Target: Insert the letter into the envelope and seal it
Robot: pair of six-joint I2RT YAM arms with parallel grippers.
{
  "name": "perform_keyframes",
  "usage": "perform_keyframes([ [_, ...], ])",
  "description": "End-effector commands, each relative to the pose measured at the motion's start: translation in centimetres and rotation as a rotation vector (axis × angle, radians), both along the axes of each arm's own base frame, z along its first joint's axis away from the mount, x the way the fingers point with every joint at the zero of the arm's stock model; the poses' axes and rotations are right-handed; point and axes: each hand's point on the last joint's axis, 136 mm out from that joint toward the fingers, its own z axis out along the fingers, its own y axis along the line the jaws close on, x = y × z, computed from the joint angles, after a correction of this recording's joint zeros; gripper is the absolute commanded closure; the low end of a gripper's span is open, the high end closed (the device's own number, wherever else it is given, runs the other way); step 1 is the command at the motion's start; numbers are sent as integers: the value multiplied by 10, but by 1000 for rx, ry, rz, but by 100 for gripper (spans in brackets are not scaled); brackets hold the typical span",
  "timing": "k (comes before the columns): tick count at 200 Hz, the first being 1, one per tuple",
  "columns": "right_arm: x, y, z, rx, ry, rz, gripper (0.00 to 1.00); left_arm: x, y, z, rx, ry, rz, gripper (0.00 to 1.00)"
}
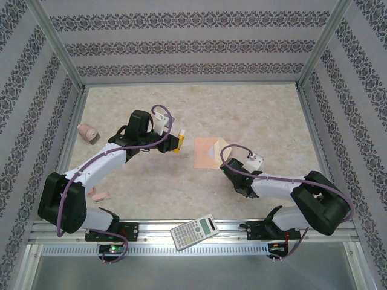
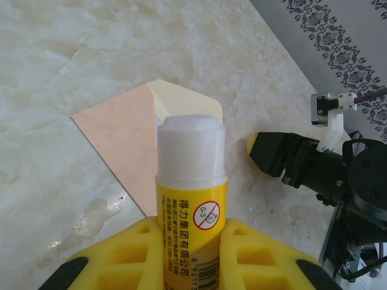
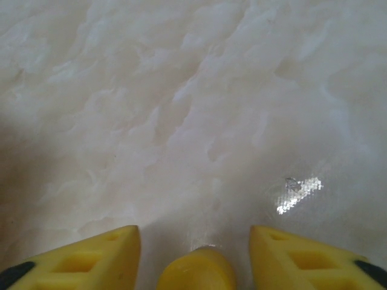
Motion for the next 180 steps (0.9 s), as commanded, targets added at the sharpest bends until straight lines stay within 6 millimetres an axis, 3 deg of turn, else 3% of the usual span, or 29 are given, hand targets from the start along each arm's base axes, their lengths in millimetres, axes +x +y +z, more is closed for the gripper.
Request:
perform_keyframes([
  [1, 2, 3, 7, 6, -17, -7, 41, 2, 2, 16, -42, -44, 0, 100],
  [31, 2, 2, 18, 27, -51, -11, 36, 2, 2, 17, -42, -46, 3, 100],
  [143, 1, -16, 89, 89, -198, -42, 19, 4, 3, 23, -53, -56, 11, 100],
  [180, 3, -27, 116, 133, -234, -45, 5, 6, 4, 27, -58, -58, 18, 100],
])
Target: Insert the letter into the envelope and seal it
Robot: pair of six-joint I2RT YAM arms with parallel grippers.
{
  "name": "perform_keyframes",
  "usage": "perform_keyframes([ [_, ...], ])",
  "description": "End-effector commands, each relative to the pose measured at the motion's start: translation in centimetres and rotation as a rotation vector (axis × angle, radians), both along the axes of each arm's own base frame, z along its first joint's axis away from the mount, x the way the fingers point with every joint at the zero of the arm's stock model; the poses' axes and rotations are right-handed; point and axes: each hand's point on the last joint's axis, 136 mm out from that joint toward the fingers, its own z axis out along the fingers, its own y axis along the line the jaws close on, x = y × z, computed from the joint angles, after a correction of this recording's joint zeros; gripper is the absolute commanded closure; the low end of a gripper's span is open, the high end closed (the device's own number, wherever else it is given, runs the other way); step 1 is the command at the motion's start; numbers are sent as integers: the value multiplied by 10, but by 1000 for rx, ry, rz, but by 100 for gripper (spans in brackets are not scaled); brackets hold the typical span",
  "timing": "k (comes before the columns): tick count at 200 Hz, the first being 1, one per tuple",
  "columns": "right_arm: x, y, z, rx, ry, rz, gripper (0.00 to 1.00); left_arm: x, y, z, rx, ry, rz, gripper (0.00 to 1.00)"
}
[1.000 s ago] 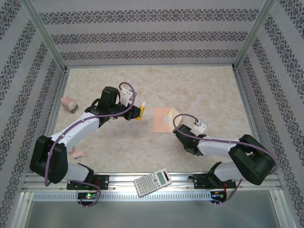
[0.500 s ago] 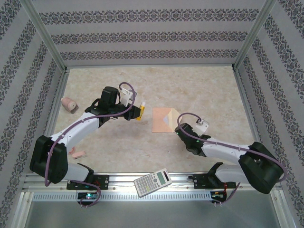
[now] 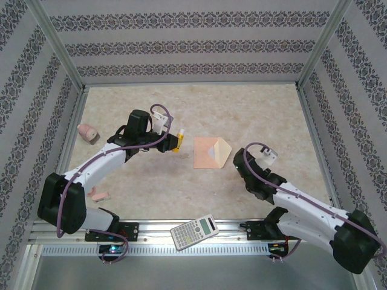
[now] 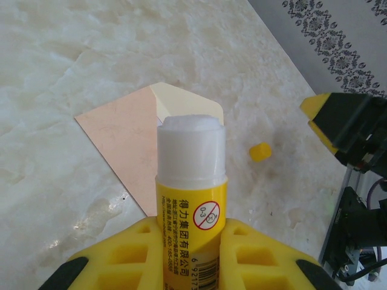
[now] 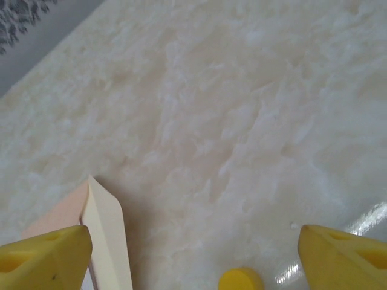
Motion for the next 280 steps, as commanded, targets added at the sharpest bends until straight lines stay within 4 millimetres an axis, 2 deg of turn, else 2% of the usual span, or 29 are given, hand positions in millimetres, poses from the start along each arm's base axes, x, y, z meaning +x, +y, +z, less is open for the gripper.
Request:
perform_keyframes([
  [1, 2, -11, 20, -12, -10, -6, 4, 5, 1, 25, -51, -61, 4, 100],
  [37, 15, -11, 44, 38, -12, 52, 3, 9, 1, 38, -68, -69, 30, 100],
  [74, 37, 4, 75, 92, -53, 171, 5, 20, 4, 55, -102, -76, 100, 100],
  [99, 53, 29, 98, 137, -64, 340, 5, 30, 5, 73, -158, -84, 160, 100],
  [126, 66, 67, 120, 199, -77, 561, 6, 44, 6, 89, -238, -74, 242, 100],
  [148, 68, 93, 136, 228, -92, 712, 9, 57, 11, 96, -284, -42, 333, 100],
  [166, 65, 114, 147, 237, -91, 831, 12, 67, 21, 95, -314, 16, 450, 100],
  [194, 55, 148, 150, 192, -38, 987, 16, 75, 35, 92, -363, 91, 600, 100],
  [235, 46, 203, 151, 108, 18, 1158, 27, 74, 35, 93, -394, 144, 641, 100],
  [280, 50, 239, 144, 40, 65, 1201, 28, 70, 32, 99, -433, 156, 632, 100],
])
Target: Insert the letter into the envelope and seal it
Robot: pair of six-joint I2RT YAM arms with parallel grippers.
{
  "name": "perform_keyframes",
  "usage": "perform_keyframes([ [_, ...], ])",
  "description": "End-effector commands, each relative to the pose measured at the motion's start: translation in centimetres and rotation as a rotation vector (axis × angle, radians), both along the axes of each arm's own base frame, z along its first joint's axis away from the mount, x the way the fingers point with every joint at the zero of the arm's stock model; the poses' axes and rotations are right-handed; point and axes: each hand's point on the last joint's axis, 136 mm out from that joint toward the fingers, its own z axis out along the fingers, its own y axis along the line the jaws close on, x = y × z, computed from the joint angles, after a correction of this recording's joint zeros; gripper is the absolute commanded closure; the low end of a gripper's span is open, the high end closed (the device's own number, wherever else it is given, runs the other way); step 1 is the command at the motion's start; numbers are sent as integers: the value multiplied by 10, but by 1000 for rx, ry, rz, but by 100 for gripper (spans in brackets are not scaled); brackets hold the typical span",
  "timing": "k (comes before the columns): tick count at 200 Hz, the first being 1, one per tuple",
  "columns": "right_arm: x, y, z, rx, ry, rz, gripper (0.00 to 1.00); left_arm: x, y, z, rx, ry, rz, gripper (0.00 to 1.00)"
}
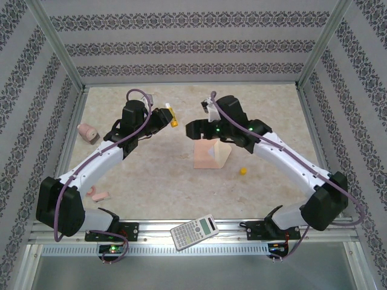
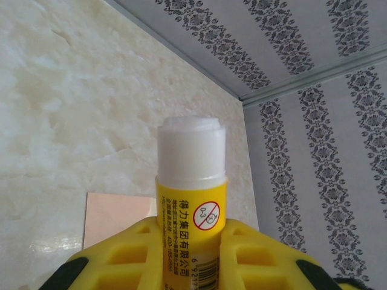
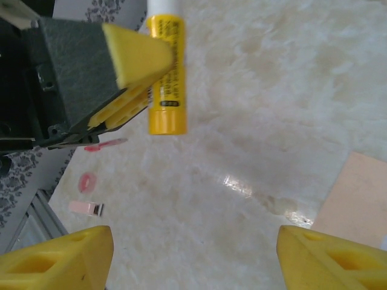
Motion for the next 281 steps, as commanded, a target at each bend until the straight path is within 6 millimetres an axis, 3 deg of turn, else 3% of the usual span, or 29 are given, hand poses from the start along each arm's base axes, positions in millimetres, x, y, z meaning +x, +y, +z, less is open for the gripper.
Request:
perform_keyframes([
  [1, 3, 7, 0, -54, -25, 14, 28, 0, -1, 34, -72, -61, 16, 100],
  [70, 20, 35, -9, -56, -1, 34, 29, -8, -11, 31, -150, -45, -21, 100],
  [130, 26, 49, -11, -25, 20, 49, 39, -14, -13, 32, -173, -53, -36, 100],
  [208, 24, 58, -12, 25, 51, 73, 42, -15, -15, 33, -193, -60, -46, 100],
  [281, 26, 62, -2, 82, 23, 68, 54, -16, -16, 31, -199, -55, -50, 100],
])
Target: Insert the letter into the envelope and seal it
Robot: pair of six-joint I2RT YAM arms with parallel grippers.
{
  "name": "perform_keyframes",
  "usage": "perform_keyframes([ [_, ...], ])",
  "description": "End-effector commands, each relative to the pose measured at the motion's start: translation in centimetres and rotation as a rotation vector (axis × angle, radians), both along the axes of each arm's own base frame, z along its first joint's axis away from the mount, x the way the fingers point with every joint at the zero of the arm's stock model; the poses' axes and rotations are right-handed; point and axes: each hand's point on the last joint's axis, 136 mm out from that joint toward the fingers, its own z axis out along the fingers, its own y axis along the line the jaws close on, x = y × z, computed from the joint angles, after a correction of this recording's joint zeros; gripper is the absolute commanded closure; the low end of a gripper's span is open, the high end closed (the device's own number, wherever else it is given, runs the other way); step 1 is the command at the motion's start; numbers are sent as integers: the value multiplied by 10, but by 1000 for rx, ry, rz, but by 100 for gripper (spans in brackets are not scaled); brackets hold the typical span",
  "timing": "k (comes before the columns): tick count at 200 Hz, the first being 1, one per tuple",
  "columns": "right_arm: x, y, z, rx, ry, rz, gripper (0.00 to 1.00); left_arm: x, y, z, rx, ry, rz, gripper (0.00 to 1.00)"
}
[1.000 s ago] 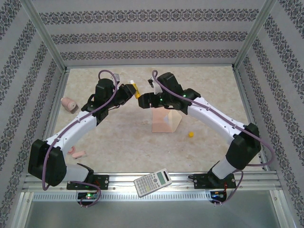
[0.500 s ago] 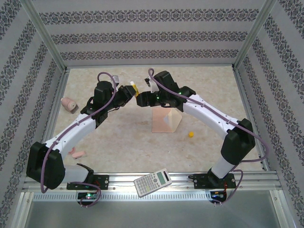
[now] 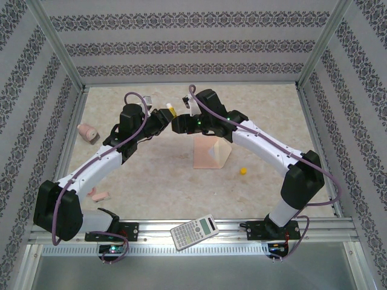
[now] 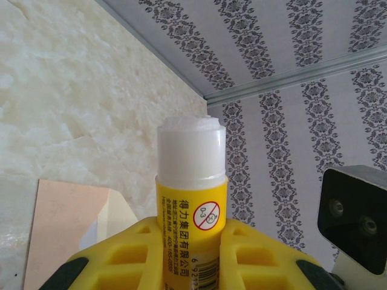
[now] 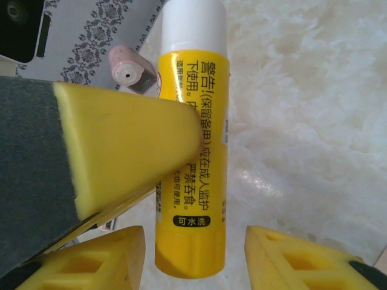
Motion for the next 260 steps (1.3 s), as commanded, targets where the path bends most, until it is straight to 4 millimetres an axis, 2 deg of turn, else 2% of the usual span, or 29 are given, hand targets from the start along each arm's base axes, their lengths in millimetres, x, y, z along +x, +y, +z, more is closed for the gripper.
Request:
perform_keyframes([
  [1, -2, 7, 11, 47, -24, 14, 54, -5, -6, 19, -38, -63, -27, 100],
  [52, -3, 7, 3, 36, 0, 12, 59, -6, -5, 21, -44, -67, -25, 100],
  [113, -4, 5, 5, 44, -2, 6, 75, -6, -6, 24, -48, -76, -25, 100],
  [141, -5, 4, 8, 73, 5, 7, 78, -6, -6, 29, -52, -99, -29, 100],
  [190, -2, -1, 31, 270, 56, 35, 80, -9, -13, 51, -76, -221, -82, 100],
  [260, 0, -10, 88, 667, 126, 165, 80, -20, -32, 96, -194, -421, -221, 100],
])
